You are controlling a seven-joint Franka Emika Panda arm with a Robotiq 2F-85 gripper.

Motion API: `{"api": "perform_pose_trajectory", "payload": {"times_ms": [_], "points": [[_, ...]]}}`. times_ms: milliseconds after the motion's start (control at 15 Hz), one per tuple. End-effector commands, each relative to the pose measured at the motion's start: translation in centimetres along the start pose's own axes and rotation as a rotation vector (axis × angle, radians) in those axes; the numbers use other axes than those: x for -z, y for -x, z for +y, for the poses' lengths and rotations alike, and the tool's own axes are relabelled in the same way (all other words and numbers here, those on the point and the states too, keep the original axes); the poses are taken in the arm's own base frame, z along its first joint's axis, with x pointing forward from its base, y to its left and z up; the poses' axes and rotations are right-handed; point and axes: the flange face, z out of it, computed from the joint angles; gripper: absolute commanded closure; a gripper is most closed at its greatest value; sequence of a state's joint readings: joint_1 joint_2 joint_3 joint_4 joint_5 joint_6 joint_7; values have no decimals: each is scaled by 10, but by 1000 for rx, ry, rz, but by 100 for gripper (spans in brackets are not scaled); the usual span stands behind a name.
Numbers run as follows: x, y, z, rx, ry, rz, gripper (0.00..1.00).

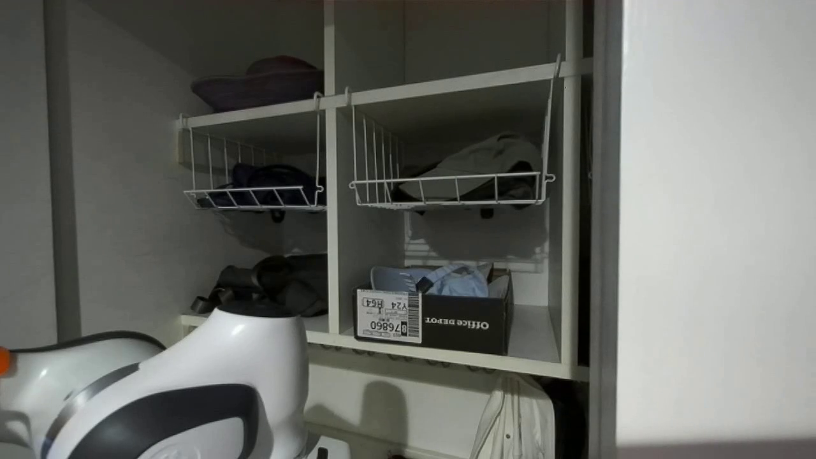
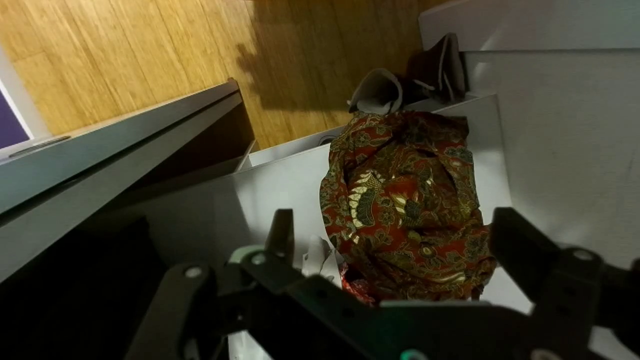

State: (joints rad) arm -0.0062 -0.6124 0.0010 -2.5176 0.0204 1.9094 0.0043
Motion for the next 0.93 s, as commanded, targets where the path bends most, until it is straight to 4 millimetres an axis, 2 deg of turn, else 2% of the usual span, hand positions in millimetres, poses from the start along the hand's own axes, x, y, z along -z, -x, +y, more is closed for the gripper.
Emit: {"api": "perform_pose_trajectory", "payload": {"times_ms": [0, 333, 467, 533, 667, 867], "points": [[27, 8, -4, 47, 9, 89, 0], [71, 16, -12, 166, -5, 319, 0], [88, 17, -14, 129, -48, 416, 0], [78, 10, -14, 134, -9, 342, 0], [88, 13, -15, 134, -17, 388, 0], [88, 14, -14, 132, -19, 393, 0]]}}
